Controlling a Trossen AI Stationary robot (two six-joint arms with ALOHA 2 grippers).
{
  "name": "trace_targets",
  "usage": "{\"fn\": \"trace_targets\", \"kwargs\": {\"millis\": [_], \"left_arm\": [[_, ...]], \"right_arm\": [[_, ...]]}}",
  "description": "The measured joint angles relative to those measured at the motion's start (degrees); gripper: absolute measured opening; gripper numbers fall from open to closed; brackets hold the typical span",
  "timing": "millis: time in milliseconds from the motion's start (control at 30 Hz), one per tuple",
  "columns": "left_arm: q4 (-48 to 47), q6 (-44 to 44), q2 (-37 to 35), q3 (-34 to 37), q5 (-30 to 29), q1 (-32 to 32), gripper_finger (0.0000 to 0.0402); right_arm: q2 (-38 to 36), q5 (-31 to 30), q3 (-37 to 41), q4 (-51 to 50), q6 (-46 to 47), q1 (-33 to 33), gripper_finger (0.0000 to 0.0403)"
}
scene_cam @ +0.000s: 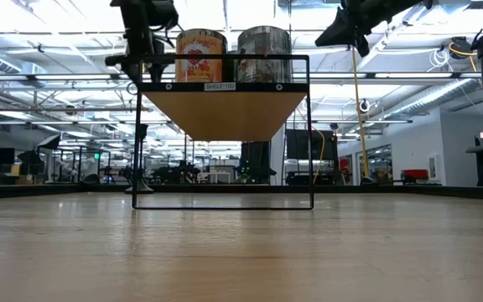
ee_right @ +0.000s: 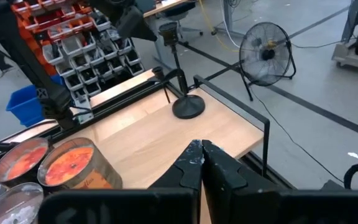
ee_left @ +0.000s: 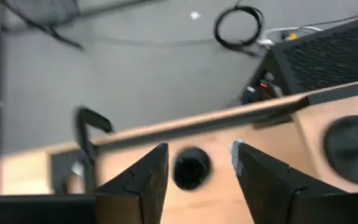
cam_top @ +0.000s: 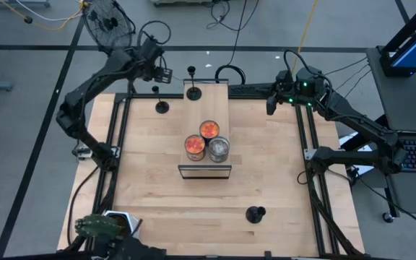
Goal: Pick & Place candle stick holders
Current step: Put the top black candle holder on the shelf
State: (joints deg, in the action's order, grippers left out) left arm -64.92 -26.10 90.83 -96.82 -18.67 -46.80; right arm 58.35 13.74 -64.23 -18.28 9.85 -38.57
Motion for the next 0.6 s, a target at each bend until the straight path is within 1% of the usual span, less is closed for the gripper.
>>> {"fn": "trace_targets", "kwargs": {"millis": [67, 133, 400, 500, 600], "left_arm": [[-0.7, -1.7, 0.0, 0.0, 3.7, -1.2, 0.0201], [-1.0, -2.9, 0.0, 0.0, 5.0, -2.0, 0.0210], [-3.2, -7.6, 0.2, 0.0, 5.3, -4.1, 0.0214], [-4.1, -8.8, 1.3, -0.1, 4.3, -4.2, 0.0214], [-5.0, -10.5, 2.9, -0.1, 4.5, -3.7, 0.0214]], "right_arm": [[0.0, 0.0, 0.0, 0.0, -0.4, 0.0, 0.0000], [0.0, -0.1, 0.0, 0.0, -1.0, 0.0, 0.0000], [0.0, 0.0, 0.0, 0.0, -1.8, 0.0, 0.0000], [0.0, 0.0, 0.0, 0.0, -2.0, 0.0, 0.0000], [0.0, 0.1, 0.0, 0.0, -2.3, 0.0, 0.0000]]}}
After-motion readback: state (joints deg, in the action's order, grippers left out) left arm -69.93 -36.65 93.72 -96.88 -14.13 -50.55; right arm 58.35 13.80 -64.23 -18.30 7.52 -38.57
